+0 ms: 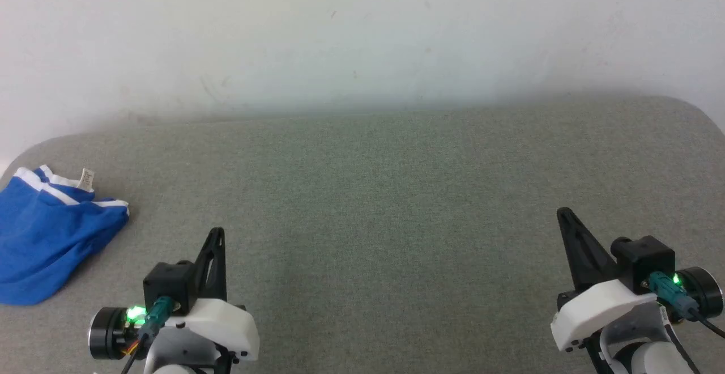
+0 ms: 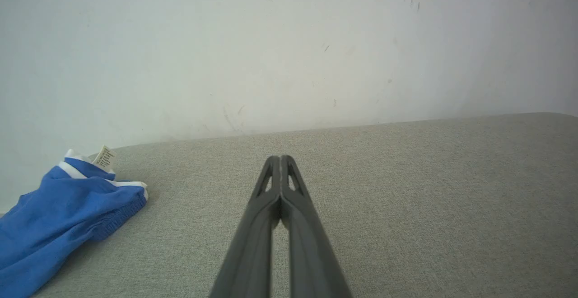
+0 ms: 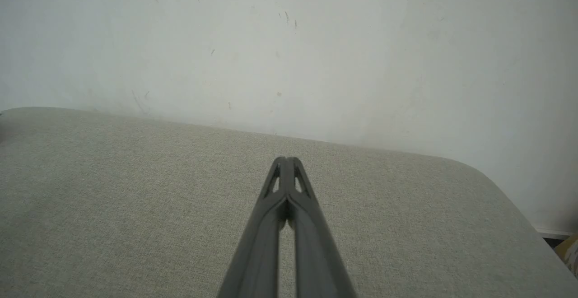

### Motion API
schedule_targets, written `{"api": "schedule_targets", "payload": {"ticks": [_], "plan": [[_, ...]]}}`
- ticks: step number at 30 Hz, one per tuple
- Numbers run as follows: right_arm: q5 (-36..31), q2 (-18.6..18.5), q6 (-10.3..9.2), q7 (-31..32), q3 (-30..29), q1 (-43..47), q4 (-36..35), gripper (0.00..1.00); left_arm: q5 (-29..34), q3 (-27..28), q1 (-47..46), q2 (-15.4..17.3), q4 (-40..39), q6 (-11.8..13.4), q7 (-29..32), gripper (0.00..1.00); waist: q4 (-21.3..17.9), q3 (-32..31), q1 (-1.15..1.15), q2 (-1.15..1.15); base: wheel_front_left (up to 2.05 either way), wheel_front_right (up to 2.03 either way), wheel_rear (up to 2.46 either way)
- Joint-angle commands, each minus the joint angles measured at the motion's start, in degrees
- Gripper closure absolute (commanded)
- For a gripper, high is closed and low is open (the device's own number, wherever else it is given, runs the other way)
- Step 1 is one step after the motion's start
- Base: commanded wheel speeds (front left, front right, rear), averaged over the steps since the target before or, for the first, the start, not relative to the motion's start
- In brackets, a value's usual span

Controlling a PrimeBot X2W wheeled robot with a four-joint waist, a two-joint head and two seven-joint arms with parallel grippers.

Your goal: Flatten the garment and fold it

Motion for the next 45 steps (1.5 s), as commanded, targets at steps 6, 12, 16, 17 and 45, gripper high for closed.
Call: {"api": "schedule_targets", "payload": {"ticks": [6, 12, 16, 17, 45], "plan": [[0.05, -0.03, 0.0, -0.04, -0.03, 0.0, 0.09, 0.0, -0.02, 0.01, 0.03, 0.02, 0.01, 0.07, -0.04, 0.0, 0.0, 0.01, 0.0, 0.0, 0.0, 0.0, 0.0], [0.98, -0.02, -0.01, -0.71, -0.78, 0.12, -0.01, 0.0, -0.16, -0.25, -0.03, 0.01, -0.06, 0.83, -0.71, 0.0, -0.01, 0.1, 0.0, 0.0, 0.0, 0.0, 0.0], [1.71, -0.01, -0.01, -1.19, -1.22, 0.25, -0.17, 0.0, -0.22, -0.49, -0.07, 0.0, -0.17, 1.42, -1.19, 0.0, 0.02, 0.16, 0.0, 0.0, 0.0, 0.0, 0.0], [1.92, -0.01, -0.01, -1.31, -1.3, 0.27, -0.23, 0.0, -0.23, -0.55, -0.09, 0.0, -0.2, 1.57, -1.31, 0.0, 0.05, 0.19, 0.0, 0.0, 0.0, 0.0, 0.0], [4.94, 0.05, -0.04, -4.54, -2.93, 1.61, -2.13, 0.0, -0.62, -1.26, -0.18, -0.07, -1.21, 5.82, -4.55, 0.0, 9.03, 1.14, 0.0, 0.0, 0.0, 0.0, 0.0]]}}
